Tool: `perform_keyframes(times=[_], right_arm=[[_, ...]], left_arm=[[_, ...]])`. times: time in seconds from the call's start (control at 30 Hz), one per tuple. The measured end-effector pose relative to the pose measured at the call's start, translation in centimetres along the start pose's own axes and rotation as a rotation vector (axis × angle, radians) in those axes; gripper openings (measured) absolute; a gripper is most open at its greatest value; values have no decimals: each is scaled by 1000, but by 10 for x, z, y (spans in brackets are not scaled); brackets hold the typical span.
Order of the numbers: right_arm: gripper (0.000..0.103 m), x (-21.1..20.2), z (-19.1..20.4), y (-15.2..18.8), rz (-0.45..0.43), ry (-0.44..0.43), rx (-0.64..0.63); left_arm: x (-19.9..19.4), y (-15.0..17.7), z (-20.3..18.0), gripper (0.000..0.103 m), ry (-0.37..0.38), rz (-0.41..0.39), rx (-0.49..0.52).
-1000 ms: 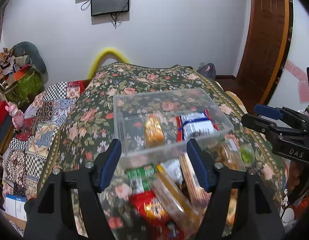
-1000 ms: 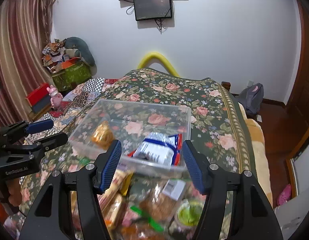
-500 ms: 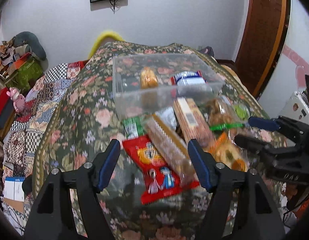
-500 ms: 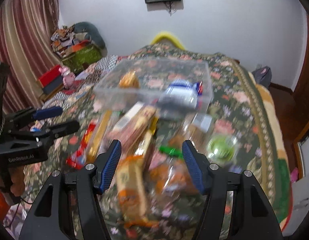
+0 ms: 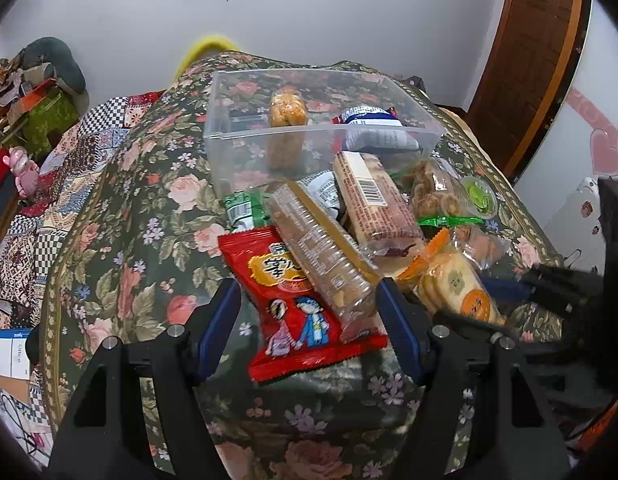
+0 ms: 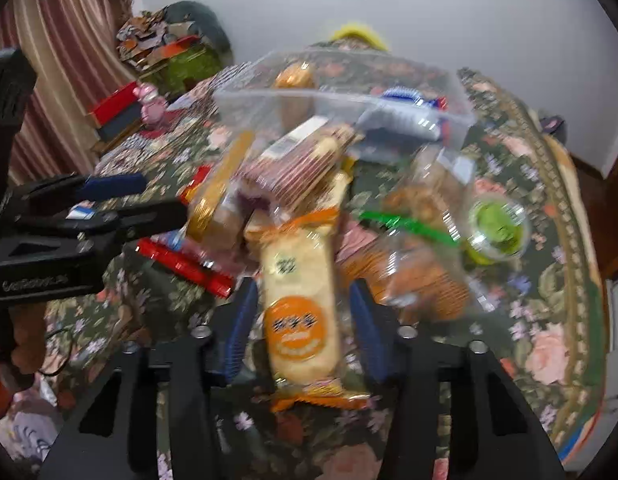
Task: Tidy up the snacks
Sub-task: 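Grasp the long wafer pack with the left tool while the right tool grasps the orange-labelled cake, then lower the wafer pack and cake into the clear box and release both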
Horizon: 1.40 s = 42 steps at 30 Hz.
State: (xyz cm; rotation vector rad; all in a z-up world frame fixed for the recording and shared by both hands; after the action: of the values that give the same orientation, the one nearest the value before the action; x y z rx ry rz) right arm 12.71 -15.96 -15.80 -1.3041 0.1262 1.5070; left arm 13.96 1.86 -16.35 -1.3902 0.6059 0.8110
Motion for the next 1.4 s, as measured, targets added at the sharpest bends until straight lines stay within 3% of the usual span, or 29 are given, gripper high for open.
perform_keyframes(times=[0.1, 0.33, 0.7, 0.77, 0.9, 0.93, 1.4], right_arm=[[32, 7, -1, 5, 25, -8, 11], [31, -10, -5, 2, -27, -6, 30], [31, -32, -17, -9, -107, 9, 59], [31, -34, -19, -11, -114, 10, 63], [31, -34, -22, -15, -120, 14, 71], [31, -34, -22, -15, -120, 13, 76], [31, -49, -28, -42, -182, 32, 56]], left_arm=[[9, -4, -6, 70, 20, 23, -8], [27, -13, -19, 70, 5, 33, 10], [42, -16, 7, 70, -60, 38, -35], [49, -16, 4, 66, -61, 39, -32], [55, -18, -5, 41, -72, 18, -6], [55, -19, -7, 39, -97, 5, 3], [14, -27, 9, 35, -51, -59, -27]])
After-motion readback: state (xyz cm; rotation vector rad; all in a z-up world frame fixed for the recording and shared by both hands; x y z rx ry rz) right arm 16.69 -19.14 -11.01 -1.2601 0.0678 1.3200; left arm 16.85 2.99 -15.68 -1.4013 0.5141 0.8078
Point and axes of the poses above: each gripper's, at about its wrist camera, not at the fingertips, and x roughly the way its jaws point, z to its left, y to its underside, the point moved 2 cm from there along x, roughly the way its jaws point, and after that the axes turned 14 degrees about -y, right-handed, at the moved point
